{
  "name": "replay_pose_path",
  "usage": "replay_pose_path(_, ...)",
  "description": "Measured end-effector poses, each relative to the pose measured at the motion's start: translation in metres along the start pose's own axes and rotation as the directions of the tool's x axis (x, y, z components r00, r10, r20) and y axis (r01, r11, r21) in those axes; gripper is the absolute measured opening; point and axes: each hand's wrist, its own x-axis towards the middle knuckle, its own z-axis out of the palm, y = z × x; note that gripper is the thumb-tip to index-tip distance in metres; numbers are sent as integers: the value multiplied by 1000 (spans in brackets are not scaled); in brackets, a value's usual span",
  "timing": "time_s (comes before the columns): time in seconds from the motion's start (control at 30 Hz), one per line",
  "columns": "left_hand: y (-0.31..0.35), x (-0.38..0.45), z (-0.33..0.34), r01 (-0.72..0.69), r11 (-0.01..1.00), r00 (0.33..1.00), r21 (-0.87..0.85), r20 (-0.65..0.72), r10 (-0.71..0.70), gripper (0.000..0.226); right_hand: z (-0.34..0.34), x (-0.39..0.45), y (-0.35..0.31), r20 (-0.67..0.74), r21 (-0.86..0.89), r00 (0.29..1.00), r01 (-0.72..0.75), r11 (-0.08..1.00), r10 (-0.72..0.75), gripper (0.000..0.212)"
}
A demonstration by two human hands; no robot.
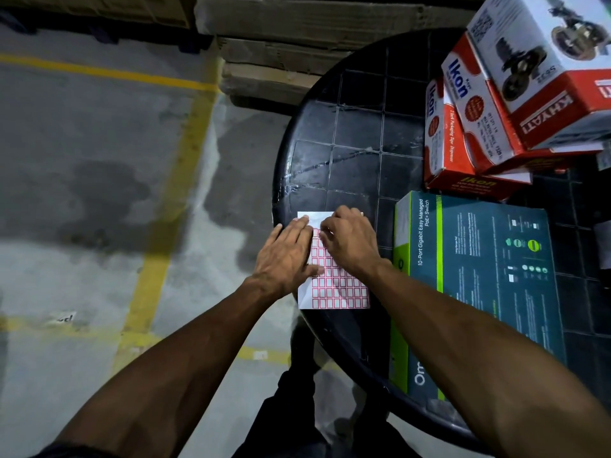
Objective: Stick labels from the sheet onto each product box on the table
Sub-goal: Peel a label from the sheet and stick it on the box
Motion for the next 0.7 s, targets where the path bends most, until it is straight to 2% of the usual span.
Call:
replay_pose_path(0.17, 0, 0, 1, -2, 1000, 1000, -13, -18, 2, 82, 2, 3, -4, -20, -18, 1000, -8, 1000, 8, 19)
replay_pose_path(0.4, 1, 0, 0, 14, 1000, 1000, -8, -5, -14, 84, 4, 4, -6, 31, -57, 999, 35, 998, -33, 14)
replay_pose_path(0.57, 2, 1, -2, 19, 1000, 1000, -8, 6, -19, 82, -1, 2, -5, 84, 55, 996, 1, 998, -6, 9)
replay_pose_path(0.63, 3, 1, -3, 21, 1000, 1000, 1, 9, -21, 81, -10, 1, -6, 127, 159, 991, -56, 986, 36, 3)
replay_pose_path(0.7, 3, 1, -3, 21, 1000, 1000, 11, 11, -21, 79, -21, -2, -6, 168, 269, 982, -131, 954, 88, 9)
